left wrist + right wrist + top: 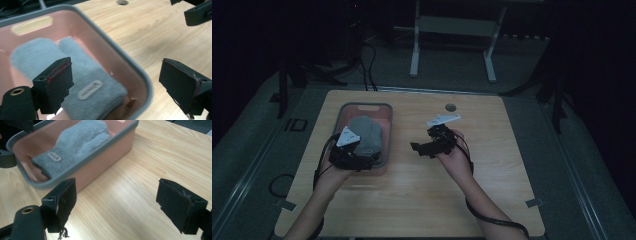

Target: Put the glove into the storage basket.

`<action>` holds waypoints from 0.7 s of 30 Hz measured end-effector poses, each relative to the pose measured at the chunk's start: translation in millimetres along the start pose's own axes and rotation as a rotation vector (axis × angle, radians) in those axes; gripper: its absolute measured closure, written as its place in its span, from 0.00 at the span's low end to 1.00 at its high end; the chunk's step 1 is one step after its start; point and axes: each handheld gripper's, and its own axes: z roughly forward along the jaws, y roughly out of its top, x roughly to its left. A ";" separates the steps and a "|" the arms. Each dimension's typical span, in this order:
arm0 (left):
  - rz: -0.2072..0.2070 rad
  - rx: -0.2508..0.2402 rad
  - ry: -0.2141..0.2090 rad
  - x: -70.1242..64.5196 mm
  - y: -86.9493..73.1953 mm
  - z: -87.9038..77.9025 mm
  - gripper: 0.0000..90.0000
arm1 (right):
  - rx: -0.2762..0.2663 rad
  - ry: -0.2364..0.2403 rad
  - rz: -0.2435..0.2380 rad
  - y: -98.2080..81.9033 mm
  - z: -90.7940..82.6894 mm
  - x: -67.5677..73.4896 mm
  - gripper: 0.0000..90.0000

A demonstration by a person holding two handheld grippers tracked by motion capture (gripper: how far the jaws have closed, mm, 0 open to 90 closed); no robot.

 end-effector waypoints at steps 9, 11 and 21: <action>0.032 -0.048 -0.090 -32.5 -4.6 4.4 0.13 | 0.010 0.023 -0.023 -47.1 -29.3 -14.0 0.19; 0.033 -0.057 -0.115 -39.0 -5.0 6.7 0.13 | 0.014 0.026 -0.028 -57.6 -35.7 -17.6 0.19; 0.119 -0.095 -0.243 -79.8 -6.8 23.3 0.13 | -0.053 0.033 -0.041 -100.0 -71.1 -34.8 0.19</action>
